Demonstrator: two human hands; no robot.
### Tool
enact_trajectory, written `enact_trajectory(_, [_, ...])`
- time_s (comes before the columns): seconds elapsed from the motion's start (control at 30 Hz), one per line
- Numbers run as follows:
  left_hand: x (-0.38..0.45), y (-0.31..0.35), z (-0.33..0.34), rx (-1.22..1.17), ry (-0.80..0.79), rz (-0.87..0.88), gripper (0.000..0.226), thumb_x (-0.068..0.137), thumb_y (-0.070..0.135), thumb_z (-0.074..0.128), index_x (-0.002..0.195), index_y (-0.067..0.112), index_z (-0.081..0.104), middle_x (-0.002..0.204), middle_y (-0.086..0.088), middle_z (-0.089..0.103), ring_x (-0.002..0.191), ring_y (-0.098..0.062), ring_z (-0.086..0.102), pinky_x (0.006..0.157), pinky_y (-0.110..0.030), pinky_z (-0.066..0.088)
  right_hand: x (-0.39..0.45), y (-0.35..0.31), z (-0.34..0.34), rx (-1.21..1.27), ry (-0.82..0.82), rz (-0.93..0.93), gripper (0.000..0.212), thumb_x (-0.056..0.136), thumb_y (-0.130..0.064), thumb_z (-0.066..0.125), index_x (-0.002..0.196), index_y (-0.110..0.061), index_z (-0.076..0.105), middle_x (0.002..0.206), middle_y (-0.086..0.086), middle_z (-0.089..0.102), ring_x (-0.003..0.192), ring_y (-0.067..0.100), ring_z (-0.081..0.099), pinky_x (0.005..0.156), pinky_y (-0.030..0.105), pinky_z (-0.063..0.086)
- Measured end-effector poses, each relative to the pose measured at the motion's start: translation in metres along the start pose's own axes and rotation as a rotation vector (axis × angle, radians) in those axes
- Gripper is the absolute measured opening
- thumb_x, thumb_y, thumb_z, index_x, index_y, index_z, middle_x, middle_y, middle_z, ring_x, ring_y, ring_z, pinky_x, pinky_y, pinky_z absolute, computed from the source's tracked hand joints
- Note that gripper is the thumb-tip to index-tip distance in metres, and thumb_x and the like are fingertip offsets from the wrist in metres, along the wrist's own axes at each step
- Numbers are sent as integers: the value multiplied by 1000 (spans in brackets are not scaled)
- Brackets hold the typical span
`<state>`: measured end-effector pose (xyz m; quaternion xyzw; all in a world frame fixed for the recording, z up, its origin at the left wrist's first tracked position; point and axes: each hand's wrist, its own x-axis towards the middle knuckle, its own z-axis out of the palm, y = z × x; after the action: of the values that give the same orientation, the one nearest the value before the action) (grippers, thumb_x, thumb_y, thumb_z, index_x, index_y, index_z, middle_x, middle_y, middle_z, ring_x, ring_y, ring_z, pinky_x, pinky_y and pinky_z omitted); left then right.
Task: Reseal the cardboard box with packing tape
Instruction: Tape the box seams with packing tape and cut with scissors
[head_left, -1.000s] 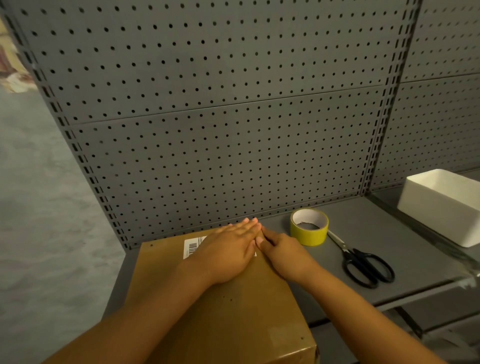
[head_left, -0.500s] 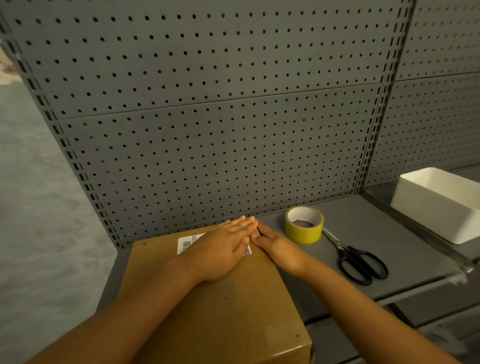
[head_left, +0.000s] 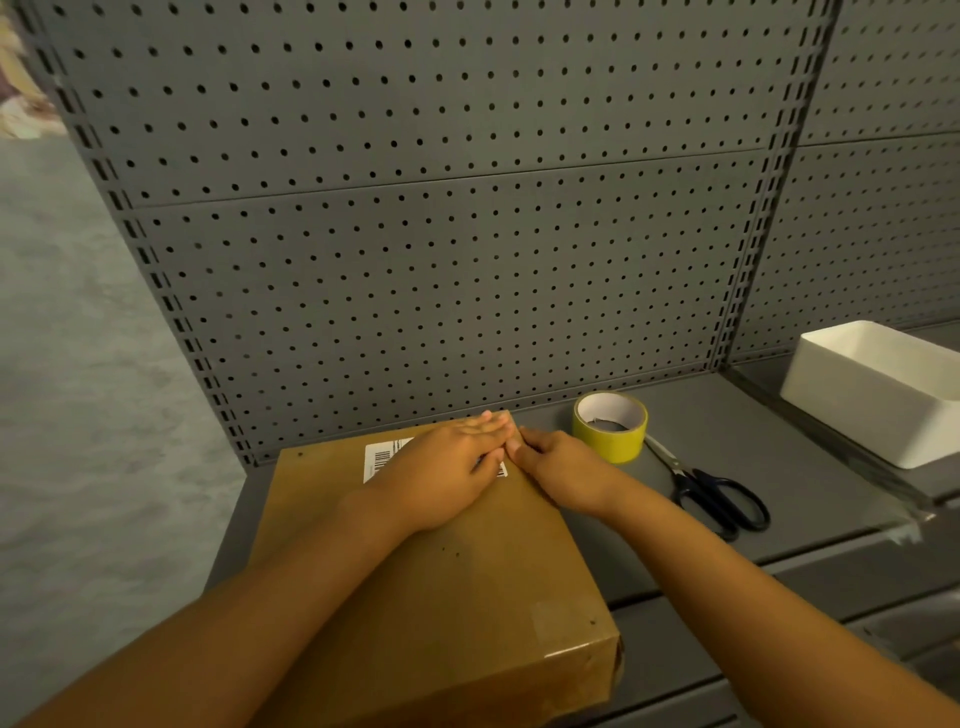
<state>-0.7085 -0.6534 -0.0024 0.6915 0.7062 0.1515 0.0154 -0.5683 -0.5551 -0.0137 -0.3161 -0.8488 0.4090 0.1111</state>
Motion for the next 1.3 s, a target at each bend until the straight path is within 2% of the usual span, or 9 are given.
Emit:
enact_trajectory(0.07, [-1, 1, 1, 8, -7, -7, 46, 104, 30, 32, 149, 23, 27, 156, 8, 23, 143, -1, 16, 108, -10, 5, -4, 0, 4, 38, 18, 8, 38, 101, -40, 38, 127, -20, 57, 120, 2, 64, 108, 19, 60, 91, 33, 47])
enact_trajectory(0.23, [-2, 3, 1, 15, -5, -17, 46, 104, 29, 30, 149, 22, 28, 157, 7, 23, 143, -1, 15, 112, -15, 8, -9, 3, 10, 269, 11, 28, 37, 101, -34, 40, 134, -23, 53, 126, 0, 62, 115, 14, 57, 103, 36, 44])
enact_trajectory(0.37, [-3, 9, 3, 129, 45, -47, 45, 103, 29, 27, 147, 23, 32, 155, 7, 28, 142, -3, 21, 118, -24, 3, -9, 6, 13, 231, -8, 31, 67, 90, -61, 31, 148, -27, 34, 148, -1, 43, 134, 16, 41, 114, 42, 31])
enact_trajectory(0.43, [-5, 11, 1, 161, 129, -142, 46, 101, 29, 31, 145, 20, 39, 152, 2, 37, 139, -9, 31, 118, -25, 8, -8, 10, 14, 198, -21, 69, 74, 85, -68, 28, 148, -29, 33, 148, 1, 43, 134, 20, 41, 113, 45, 31])
enact_trajectory(0.6, [-14, 5, -5, 68, 144, -355, 48, 100, 35, 36, 146, 22, 36, 152, 3, 36, 139, -15, 34, 113, -30, 26, -18, -7, 7, 104, 15, 103, 47, 102, -45, 26, 134, -22, 51, 131, 5, 58, 118, 22, 55, 103, 36, 40])
enact_trajectory(0.9, [-73, -52, -50, -168, 84, -745, 58, 96, 40, 50, 149, 27, 29, 152, -7, 34, 134, -27, 40, 107, -42, 39, -21, -5, 1, 132, 67, 179, 63, 94, -57, 41, 144, -19, 36, 140, 8, 49, 121, 25, 53, 103, 42, 44])
enact_trajectory(1.0, [-98, -65, -53, -320, 179, -899, 67, 94, 41, 54, 150, 22, 23, 153, -10, 31, 135, -31, 37, 107, -44, 36, -27, -9, 2, 191, 2, 236, 64, 91, -57, 46, 142, -20, 35, 134, 4, 51, 109, 21, 57, 88, 35, 51])
enact_trajectory(1.13, [-120, -68, -42, -811, 316, -1096, 75, 87, 48, 61, 146, 14, 29, 133, -8, 49, 107, -31, 56, 85, -40, 51, -33, -12, 4, 187, -38, 235, 60, 89, -54, 53, 133, -18, 35, 104, -6, 53, 83, 6, 55, 60, 19, 44])
enact_trajectory(1.3, [-125, -67, -29, -950, 387, -1141, 60, 86, 45, 63, 129, 8, 43, 102, -13, 62, 84, -27, 63, 59, -31, 48, -38, -13, 5, 269, -66, 229, 61, 86, -50, 62, 133, -21, 35, 107, -6, 56, 93, 10, 61, 76, 27, 52])
